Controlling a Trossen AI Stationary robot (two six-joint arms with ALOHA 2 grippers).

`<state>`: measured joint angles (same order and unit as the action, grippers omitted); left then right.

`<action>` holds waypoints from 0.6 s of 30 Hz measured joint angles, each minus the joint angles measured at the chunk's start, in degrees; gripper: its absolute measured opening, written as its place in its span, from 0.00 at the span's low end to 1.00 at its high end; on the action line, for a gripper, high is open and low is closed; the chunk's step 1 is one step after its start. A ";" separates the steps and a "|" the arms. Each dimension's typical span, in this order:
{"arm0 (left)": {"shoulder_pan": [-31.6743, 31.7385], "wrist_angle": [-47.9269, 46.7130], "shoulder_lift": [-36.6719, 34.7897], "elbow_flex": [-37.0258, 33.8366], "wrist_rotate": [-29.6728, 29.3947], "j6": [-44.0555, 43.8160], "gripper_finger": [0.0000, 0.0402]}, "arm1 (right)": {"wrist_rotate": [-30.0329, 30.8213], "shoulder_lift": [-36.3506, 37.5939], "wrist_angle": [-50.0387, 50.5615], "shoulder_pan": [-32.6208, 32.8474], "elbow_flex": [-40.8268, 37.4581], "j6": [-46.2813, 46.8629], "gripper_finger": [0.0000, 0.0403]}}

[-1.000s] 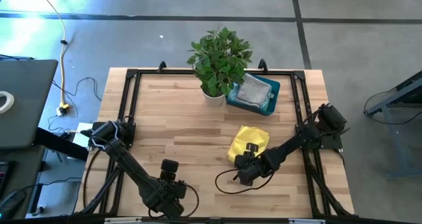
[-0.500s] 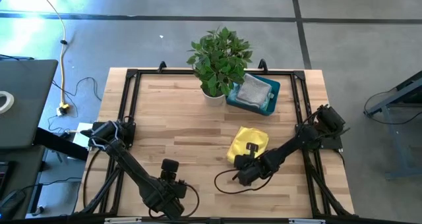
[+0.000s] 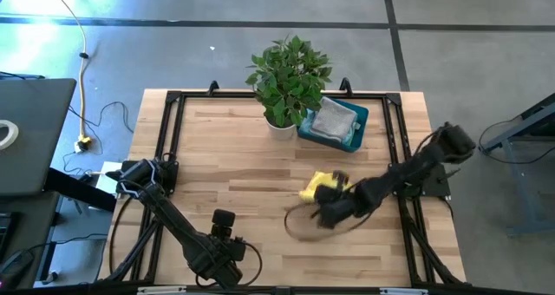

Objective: Fold microfiber towels
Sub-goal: Put the yellow towel into the blue bin

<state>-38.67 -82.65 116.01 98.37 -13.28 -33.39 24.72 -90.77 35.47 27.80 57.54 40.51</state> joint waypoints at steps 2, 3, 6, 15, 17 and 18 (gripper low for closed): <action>0.00 0.00 0.00 0.00 0.00 0.00 0.28 | 4.05 3.40 3.01 -2.09 0.03 -0.47 0.00; 0.00 -0.04 0.00 0.00 -0.11 0.12 0.28 | 5.70 5.06 4.89 -3.35 0.04 -1.11 0.00; 0.00 -0.06 0.00 0.00 -0.70 1.00 0.28 | 8.66 8.41 8.38 -8.06 0.04 -5.32 0.00; 0.02 -1.17 0.00 0.00 -1.49 0.76 0.28 | 2.14 10.65 1.24 -20.92 0.07 -31.30 0.00; 0.04 -2.30 0.00 0.00 -1.49 -0.15 0.28 | -1.51 10.68 -2.25 -21.89 0.11 -35.29 0.00; 0.10 -2.89 0.00 0.00 -1.49 -0.57 0.28 | -1.60 10.77 -3.28 -22.19 0.13 -36.81 0.00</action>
<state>-38.57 -85.54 116.01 98.37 -14.76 -33.96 23.12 -80.00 32.19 5.62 57.67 3.70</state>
